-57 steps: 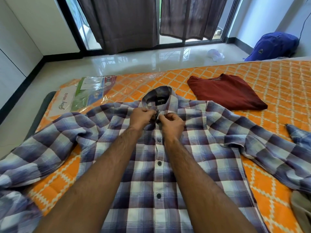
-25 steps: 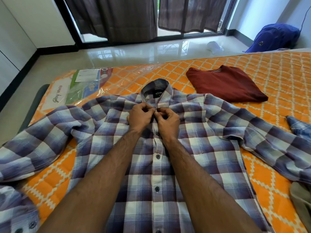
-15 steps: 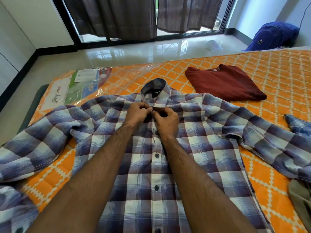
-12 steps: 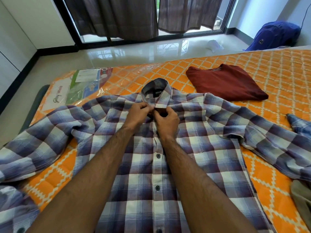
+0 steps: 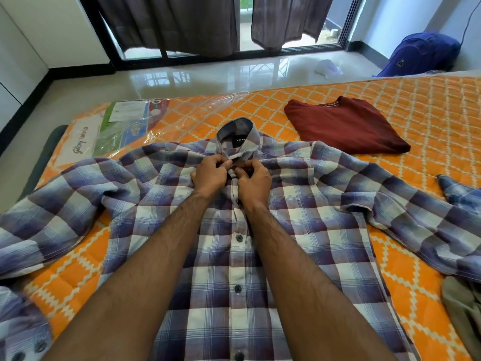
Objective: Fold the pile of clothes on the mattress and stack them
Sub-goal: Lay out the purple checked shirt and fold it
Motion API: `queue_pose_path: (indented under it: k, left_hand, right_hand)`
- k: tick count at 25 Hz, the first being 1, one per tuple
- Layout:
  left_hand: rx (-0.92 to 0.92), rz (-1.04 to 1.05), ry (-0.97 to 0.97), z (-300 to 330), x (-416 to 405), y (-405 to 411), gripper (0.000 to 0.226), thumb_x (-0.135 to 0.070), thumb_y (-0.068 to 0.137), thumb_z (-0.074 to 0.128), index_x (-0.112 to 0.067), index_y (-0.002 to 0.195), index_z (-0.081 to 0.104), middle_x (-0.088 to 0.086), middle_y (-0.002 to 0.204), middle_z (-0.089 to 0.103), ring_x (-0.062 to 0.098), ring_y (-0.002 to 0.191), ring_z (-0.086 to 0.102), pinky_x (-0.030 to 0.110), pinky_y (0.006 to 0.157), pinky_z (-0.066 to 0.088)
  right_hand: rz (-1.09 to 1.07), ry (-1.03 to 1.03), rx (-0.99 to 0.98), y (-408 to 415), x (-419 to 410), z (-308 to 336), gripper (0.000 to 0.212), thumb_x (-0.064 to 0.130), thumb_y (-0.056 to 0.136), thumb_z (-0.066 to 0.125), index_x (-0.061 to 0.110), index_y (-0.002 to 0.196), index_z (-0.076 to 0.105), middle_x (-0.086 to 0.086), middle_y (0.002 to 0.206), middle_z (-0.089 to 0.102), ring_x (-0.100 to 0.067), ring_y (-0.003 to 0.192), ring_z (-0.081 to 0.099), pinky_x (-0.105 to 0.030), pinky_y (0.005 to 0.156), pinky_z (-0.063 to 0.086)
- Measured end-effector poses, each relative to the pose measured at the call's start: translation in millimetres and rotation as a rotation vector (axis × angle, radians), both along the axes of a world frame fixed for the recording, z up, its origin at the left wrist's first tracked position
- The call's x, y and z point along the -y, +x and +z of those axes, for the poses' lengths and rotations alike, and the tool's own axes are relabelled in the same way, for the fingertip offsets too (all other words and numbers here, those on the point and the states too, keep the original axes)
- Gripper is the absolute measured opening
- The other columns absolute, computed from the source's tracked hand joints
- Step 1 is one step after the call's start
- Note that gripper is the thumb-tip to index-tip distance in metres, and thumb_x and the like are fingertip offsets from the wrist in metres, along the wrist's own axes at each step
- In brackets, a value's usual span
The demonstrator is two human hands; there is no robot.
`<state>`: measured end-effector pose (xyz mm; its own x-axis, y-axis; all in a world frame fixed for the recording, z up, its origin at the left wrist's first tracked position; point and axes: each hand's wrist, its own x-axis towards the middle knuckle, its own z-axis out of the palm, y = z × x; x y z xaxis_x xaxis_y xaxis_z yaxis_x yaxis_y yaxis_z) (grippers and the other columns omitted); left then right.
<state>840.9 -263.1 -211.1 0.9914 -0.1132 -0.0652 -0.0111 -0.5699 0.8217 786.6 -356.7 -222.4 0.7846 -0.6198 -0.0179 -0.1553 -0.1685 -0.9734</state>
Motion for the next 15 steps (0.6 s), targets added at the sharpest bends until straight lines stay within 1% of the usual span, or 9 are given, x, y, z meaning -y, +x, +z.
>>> queue_pose_path:
  k: [2, 3, 5, 8, 10, 12, 13, 14, 15]
  left_hand:
    - [-0.007, -0.028, 0.050, 4.3, 0.4, 2.6, 0.017, -0.036, 0.101, 0.054, -0.028, 0.091, 0.065, 0.000, 0.091, 0.071, 0.027, 0.096, 0.065, 0.054, 0.098, 0.046]
    - [-0.001, -0.051, 0.093, 6.0, 0.6, 4.1, 0.019, -0.035, 0.102, 0.051, -0.026, 0.092, 0.064, 0.002, 0.090, 0.069, 0.029, 0.096, 0.064, 0.055, 0.099, 0.045]
    - [0.015, -0.106, 0.204, 9.6, 1.3, 4.6, 0.021, -0.033, 0.105, 0.046, -0.022, 0.093, 0.058, 0.003, 0.089, 0.064, 0.032, 0.097, 0.062, 0.054, 0.100, 0.043]
    - [0.004, -0.190, 0.292, 13.7, -3.0, 5.8, 0.017, -0.032, 0.106, 0.043, -0.020, 0.099, 0.053, 0.006, 0.097, 0.062, 0.034, 0.104, 0.060, 0.054, 0.101, 0.041]
    - [-0.019, -0.245, 0.311, 16.0, -7.3, 8.2, 0.014, -0.032, 0.105, 0.044, -0.021, 0.104, 0.051, 0.008, 0.107, 0.065, 0.033, 0.108, 0.059, 0.055, 0.103, 0.041]
    - [-0.012, -0.265, 0.262, 16.9, -10.1, 5.7, 0.015, -0.035, 0.097, 0.053, -0.023, 0.107, 0.052, 0.002, 0.106, 0.067, 0.029, 0.106, 0.061, 0.057, 0.102, 0.042]
    - [0.003, -0.280, 0.209, 16.2, -11.1, 4.4, 0.023, -0.035, 0.090, 0.059, -0.024, 0.109, 0.051, -0.003, 0.102, 0.066, 0.026, 0.103, 0.062, 0.057, 0.100, 0.044]
    - [0.008, -0.300, 0.149, 16.3, -13.3, -0.1, 0.035, -0.031, 0.085, 0.064, -0.025, 0.115, 0.049, -0.005, 0.101, 0.064, 0.024, 0.100, 0.063, 0.055, 0.097, 0.047]
    - [0.004, -0.314, 0.064, 20.9, -16.0, -4.3, 0.049, -0.023, 0.082, 0.069, -0.026, 0.125, 0.045, -0.003, 0.102, 0.063, 0.021, 0.098, 0.065, 0.052, 0.093, 0.052]
  right_hand:
    - [0.035, -0.007, -0.005, 0.8, 2.5, 1.0, 0.009, 0.013, 0.089, 0.073, 0.022, 0.090, 0.071, 0.003, 0.091, 0.075, -0.014, 0.088, 0.070, -0.044, 0.088, 0.058]
    - [0.053, -0.013, -0.016, 1.4, 3.2, 1.0, 0.014, 0.015, 0.089, 0.073, 0.028, 0.086, 0.069, 0.005, 0.090, 0.075, -0.014, 0.089, 0.070, -0.045, 0.088, 0.057]
    - [0.070, -0.027, -0.042, 4.2, 3.7, -1.0, 0.018, 0.019, 0.088, 0.073, 0.034, 0.082, 0.064, 0.006, 0.089, 0.074, -0.018, 0.092, 0.069, -0.048, 0.090, 0.056]
    - [0.048, -0.086, -0.069, 8.1, 2.4, -8.1, 0.011, 0.027, 0.088, 0.072, 0.034, 0.089, 0.064, 0.004, 0.096, 0.074, -0.025, 0.101, 0.066, -0.052, 0.092, 0.053]
    - [0.052, -0.093, -0.061, 10.5, 2.3, -14.1, 0.010, 0.029, 0.088, 0.072, 0.031, 0.095, 0.066, 0.001, 0.099, 0.074, -0.027, 0.102, 0.065, -0.052, 0.091, 0.053]
    - [0.051, -0.083, -0.050, 8.5, 2.0, -13.0, 0.013, 0.032, 0.086, 0.072, 0.031, 0.095, 0.063, 0.000, 0.099, 0.072, -0.026, 0.101, 0.065, -0.051, 0.089, 0.053]
    - [0.058, -0.068, -0.038, 7.6, 4.0, -10.7, 0.014, 0.031, 0.086, 0.071, 0.030, 0.096, 0.062, 0.000, 0.099, 0.072, -0.025, 0.102, 0.065, -0.049, 0.089, 0.054]
    - [0.081, -0.028, -0.021, 3.7, 5.7, -8.4, 0.014, 0.026, 0.088, 0.069, 0.030, 0.099, 0.062, 0.000, 0.101, 0.071, -0.022, 0.102, 0.066, -0.043, 0.089, 0.055]
    - [0.111, 0.030, 0.001, -2.0, 8.4, -0.3, 0.017, 0.016, 0.091, 0.066, 0.027, 0.103, 0.063, 0.001, 0.104, 0.071, -0.016, 0.103, 0.066, -0.033, 0.087, 0.055]
